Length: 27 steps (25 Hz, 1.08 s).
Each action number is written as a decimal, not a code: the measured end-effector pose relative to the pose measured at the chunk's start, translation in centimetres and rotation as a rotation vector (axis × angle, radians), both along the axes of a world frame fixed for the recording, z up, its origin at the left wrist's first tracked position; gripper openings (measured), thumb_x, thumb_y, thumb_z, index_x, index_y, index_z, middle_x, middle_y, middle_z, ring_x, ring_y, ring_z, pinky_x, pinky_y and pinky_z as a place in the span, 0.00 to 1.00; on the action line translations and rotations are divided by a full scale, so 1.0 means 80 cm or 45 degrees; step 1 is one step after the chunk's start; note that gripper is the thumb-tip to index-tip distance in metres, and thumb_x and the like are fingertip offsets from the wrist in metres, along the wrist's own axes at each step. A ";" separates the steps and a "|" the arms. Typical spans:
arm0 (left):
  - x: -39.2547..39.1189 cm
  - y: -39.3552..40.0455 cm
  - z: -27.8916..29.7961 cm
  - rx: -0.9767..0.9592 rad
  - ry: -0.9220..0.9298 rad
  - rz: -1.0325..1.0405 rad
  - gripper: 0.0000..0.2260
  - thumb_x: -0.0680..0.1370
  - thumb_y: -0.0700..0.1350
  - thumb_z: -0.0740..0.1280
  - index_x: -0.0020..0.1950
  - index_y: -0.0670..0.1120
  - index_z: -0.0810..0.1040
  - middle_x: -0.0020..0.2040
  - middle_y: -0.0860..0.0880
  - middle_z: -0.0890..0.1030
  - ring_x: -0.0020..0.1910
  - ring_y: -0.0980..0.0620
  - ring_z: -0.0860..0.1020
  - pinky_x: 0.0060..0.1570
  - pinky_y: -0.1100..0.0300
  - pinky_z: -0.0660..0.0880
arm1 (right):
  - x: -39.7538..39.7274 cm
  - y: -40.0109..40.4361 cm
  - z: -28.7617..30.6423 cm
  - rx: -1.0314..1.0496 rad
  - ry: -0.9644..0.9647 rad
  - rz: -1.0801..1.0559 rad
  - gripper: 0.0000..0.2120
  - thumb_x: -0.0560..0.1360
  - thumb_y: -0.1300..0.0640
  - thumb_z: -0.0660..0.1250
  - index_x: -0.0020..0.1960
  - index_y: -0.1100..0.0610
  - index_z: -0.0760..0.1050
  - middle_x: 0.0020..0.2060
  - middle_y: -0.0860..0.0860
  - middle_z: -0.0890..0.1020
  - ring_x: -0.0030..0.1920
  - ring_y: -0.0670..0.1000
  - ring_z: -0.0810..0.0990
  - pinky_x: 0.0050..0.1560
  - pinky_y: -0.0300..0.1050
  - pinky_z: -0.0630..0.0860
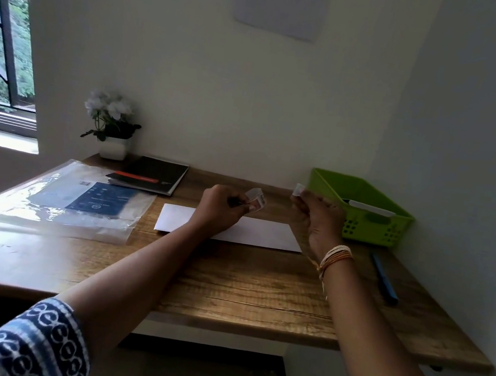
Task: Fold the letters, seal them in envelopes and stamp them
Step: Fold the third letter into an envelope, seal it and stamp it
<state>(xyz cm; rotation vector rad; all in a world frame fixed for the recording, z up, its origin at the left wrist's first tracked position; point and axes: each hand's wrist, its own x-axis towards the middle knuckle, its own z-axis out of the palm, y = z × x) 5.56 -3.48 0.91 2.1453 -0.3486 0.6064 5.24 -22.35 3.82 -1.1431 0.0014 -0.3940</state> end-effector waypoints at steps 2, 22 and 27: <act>-0.001 -0.009 0.003 0.082 -0.011 -0.014 0.08 0.75 0.41 0.70 0.53 0.42 0.83 0.53 0.45 0.83 0.44 0.56 0.78 0.38 0.71 0.72 | -0.002 -0.008 0.002 0.034 0.044 -0.037 0.06 0.70 0.67 0.73 0.38 0.59 0.78 0.31 0.52 0.84 0.30 0.45 0.83 0.33 0.37 0.80; -0.004 -0.065 0.016 0.564 0.209 -0.359 0.21 0.74 0.51 0.71 0.66 0.50 0.75 0.65 0.50 0.77 0.64 0.52 0.75 0.61 0.58 0.72 | 0.013 -0.037 0.000 -0.288 0.155 -0.333 0.10 0.71 0.67 0.68 0.32 0.59 0.74 0.29 0.57 0.80 0.30 0.53 0.80 0.33 0.44 0.79; 0.018 -0.009 0.005 0.749 0.465 -0.063 0.30 0.74 0.61 0.67 0.71 0.48 0.69 0.71 0.47 0.71 0.68 0.47 0.70 0.65 0.52 0.69 | 0.021 -0.021 -0.016 -0.938 0.069 -0.398 0.06 0.69 0.61 0.71 0.34 0.59 0.80 0.33 0.55 0.84 0.35 0.52 0.82 0.39 0.45 0.79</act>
